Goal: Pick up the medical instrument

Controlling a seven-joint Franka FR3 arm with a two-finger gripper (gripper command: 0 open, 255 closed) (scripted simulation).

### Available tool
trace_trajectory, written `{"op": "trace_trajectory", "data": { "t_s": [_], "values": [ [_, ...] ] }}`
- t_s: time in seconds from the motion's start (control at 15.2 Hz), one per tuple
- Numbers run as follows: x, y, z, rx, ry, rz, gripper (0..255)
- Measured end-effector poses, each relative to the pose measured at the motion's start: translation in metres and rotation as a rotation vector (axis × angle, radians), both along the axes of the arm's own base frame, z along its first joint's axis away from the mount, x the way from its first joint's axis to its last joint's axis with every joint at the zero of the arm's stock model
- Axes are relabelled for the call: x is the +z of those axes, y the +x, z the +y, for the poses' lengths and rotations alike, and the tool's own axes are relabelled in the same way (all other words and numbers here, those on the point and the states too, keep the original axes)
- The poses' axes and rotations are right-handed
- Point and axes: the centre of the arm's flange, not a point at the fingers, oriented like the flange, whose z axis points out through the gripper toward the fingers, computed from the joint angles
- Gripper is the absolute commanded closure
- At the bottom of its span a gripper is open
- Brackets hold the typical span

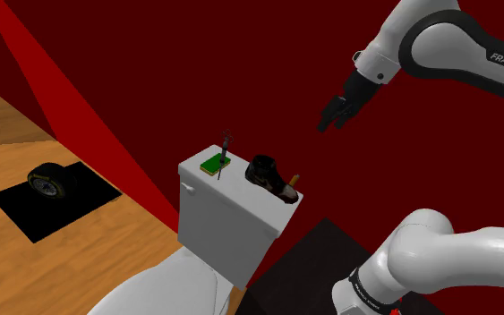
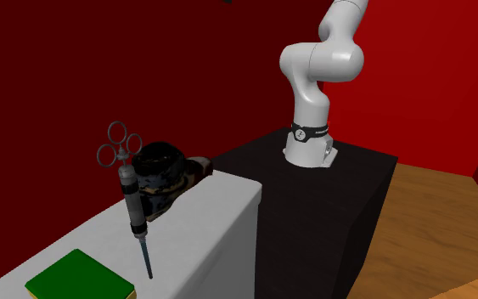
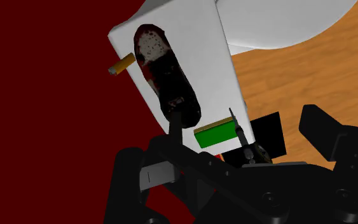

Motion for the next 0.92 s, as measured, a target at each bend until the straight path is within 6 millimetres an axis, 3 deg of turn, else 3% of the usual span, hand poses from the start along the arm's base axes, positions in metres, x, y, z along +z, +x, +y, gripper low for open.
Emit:
{"op": "trace_trajectory", "data": {
  "t_s": [0.2,0.92],
  "values": [
    [-0.003,0.017,0.002,0.014,-0.005,0.017,0],
    [-0.045,0.171,0.033,0.144,-0.052,0.170,0]
  ]
}}
